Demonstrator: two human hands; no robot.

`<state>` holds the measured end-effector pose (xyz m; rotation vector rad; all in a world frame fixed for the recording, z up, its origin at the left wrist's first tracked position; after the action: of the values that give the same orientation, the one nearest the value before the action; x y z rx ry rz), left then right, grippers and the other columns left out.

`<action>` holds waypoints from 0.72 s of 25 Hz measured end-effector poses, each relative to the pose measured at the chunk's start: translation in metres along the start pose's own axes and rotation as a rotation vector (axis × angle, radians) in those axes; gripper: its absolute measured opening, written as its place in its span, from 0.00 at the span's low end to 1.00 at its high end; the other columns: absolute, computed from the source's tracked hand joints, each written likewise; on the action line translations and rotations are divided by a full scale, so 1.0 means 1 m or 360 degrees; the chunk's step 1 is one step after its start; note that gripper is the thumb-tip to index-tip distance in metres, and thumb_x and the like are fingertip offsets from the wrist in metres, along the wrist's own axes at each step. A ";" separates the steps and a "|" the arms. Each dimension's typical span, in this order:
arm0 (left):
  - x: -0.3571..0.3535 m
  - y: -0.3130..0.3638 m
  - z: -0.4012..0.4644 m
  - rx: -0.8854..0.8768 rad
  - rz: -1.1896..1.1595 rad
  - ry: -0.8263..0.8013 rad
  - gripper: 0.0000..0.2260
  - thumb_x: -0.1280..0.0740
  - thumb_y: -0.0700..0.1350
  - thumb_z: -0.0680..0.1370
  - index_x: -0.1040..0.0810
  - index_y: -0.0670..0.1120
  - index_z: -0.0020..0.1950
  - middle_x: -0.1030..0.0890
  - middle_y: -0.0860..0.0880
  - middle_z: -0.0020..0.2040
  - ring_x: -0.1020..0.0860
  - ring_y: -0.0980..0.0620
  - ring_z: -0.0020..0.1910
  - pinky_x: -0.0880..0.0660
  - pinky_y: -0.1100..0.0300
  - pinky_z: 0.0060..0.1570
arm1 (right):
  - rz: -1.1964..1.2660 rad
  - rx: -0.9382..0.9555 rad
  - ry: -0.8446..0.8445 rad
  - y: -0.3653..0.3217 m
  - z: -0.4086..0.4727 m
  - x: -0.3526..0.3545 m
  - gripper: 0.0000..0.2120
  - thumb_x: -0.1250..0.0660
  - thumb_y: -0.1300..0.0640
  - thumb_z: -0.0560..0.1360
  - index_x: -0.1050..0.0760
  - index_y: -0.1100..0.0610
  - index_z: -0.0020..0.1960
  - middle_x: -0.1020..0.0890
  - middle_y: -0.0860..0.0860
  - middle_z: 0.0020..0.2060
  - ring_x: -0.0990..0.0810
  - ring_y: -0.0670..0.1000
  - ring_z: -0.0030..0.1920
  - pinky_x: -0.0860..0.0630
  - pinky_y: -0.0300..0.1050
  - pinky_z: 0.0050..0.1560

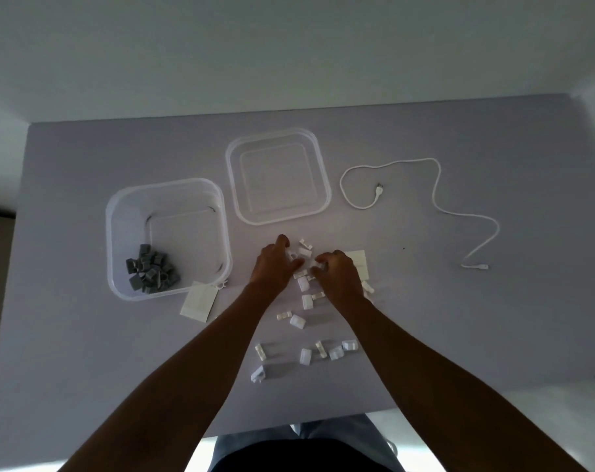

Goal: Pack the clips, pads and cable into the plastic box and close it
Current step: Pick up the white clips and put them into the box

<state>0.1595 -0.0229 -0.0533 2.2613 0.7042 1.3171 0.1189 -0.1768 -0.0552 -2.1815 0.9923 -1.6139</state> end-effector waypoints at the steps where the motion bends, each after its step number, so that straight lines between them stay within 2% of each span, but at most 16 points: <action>1: -0.001 -0.001 0.001 -0.0010 0.0024 0.0003 0.15 0.30 0.51 0.75 0.29 0.46 0.56 0.21 0.43 0.48 0.22 0.42 0.46 0.26 0.52 0.44 | 0.0083 0.0003 0.0043 0.000 0.000 0.001 0.11 0.29 0.54 0.73 0.17 0.60 0.52 0.17 0.57 0.46 0.19 0.55 0.46 0.29 0.42 0.44; 3: 0.000 -0.004 0.001 0.0018 -0.0034 0.0034 0.11 0.32 0.48 0.77 0.28 0.44 0.54 0.20 0.42 0.48 0.22 0.41 0.46 0.26 0.51 0.44 | 0.0372 -0.0058 0.0110 0.000 -0.004 0.005 0.11 0.28 0.53 0.74 0.17 0.60 0.48 0.16 0.54 0.41 0.19 0.51 0.43 0.30 0.40 0.43; 6: 0.007 -0.006 -0.001 0.0191 -0.0230 0.0115 0.12 0.33 0.50 0.78 0.28 0.42 0.53 0.22 0.45 0.45 0.24 0.45 0.43 0.28 0.53 0.43 | 0.0756 -0.0277 0.0059 0.007 -0.009 0.008 0.09 0.31 0.53 0.76 0.17 0.58 0.45 0.16 0.51 0.36 0.19 0.48 0.37 0.25 0.43 0.42; 8: 0.011 -0.005 -0.001 0.0360 -0.0371 0.0080 0.13 0.35 0.51 0.79 0.27 0.41 0.53 0.21 0.46 0.44 0.26 0.48 0.40 0.31 0.57 0.39 | 0.1037 -0.0436 0.0035 0.013 -0.013 0.010 0.10 0.35 0.57 0.77 0.18 0.59 0.41 0.17 0.53 0.32 0.22 0.50 0.32 0.26 0.46 0.38; 9: 0.013 -0.006 0.000 0.0460 -0.0528 0.0031 0.13 0.36 0.50 0.78 0.26 0.40 0.51 0.19 0.45 0.43 0.26 0.49 0.35 0.32 0.58 0.35 | 0.1268 -0.0550 0.0005 0.015 -0.016 0.011 0.09 0.36 0.62 0.77 0.18 0.62 0.43 0.17 0.56 0.33 0.22 0.51 0.31 0.25 0.46 0.37; 11: 0.013 -0.006 0.000 0.0662 -0.1035 -0.0130 0.10 0.38 0.46 0.77 0.27 0.39 0.49 0.17 0.42 0.41 0.32 0.50 0.25 0.36 0.60 0.27 | 0.1669 -0.0703 -0.0122 0.018 -0.023 0.015 0.09 0.36 0.70 0.74 0.20 0.67 0.51 0.17 0.62 0.38 0.18 0.55 0.36 0.20 0.46 0.40; 13: 0.014 -0.005 -0.003 0.0807 -0.1386 -0.0258 0.05 0.40 0.42 0.76 0.30 0.40 0.48 0.17 0.40 0.40 0.38 0.52 0.23 0.41 0.61 0.25 | 0.1891 -0.0708 -0.0244 0.022 -0.030 0.017 0.13 0.31 0.71 0.72 0.22 0.67 0.57 0.15 0.63 0.44 0.15 0.57 0.44 0.18 0.48 0.49; 15: 0.015 -0.007 -0.008 0.0821 -0.1446 -0.0310 0.05 0.39 0.42 0.76 0.27 0.40 0.48 0.17 0.41 0.40 0.39 0.53 0.24 0.43 0.61 0.26 | 0.1849 -0.0587 -0.0245 0.026 -0.035 0.019 0.16 0.27 0.69 0.72 0.22 0.64 0.59 0.14 0.61 0.46 0.15 0.55 0.47 0.18 0.47 0.51; 18: 0.016 -0.009 -0.014 0.0743 -0.1357 -0.0309 0.09 0.40 0.42 0.78 0.21 0.42 0.53 0.18 0.43 0.41 0.36 0.53 0.26 0.42 0.62 0.27 | 0.1373 -0.0298 -0.0123 0.030 -0.037 0.023 0.17 0.23 0.67 0.68 0.20 0.62 0.56 0.14 0.57 0.43 0.15 0.49 0.44 0.19 0.41 0.48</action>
<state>0.1518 -0.0046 -0.0413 1.9473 1.7753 0.5443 0.0771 -0.2066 -0.0417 -1.5116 1.7765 -1.0389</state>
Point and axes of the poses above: each hand's wrist, its own z-axis towards the middle knuckle, its own x-axis out of the back of the hand, y = z × x, the point moved 2 cm from there along z, towards the middle knuckle
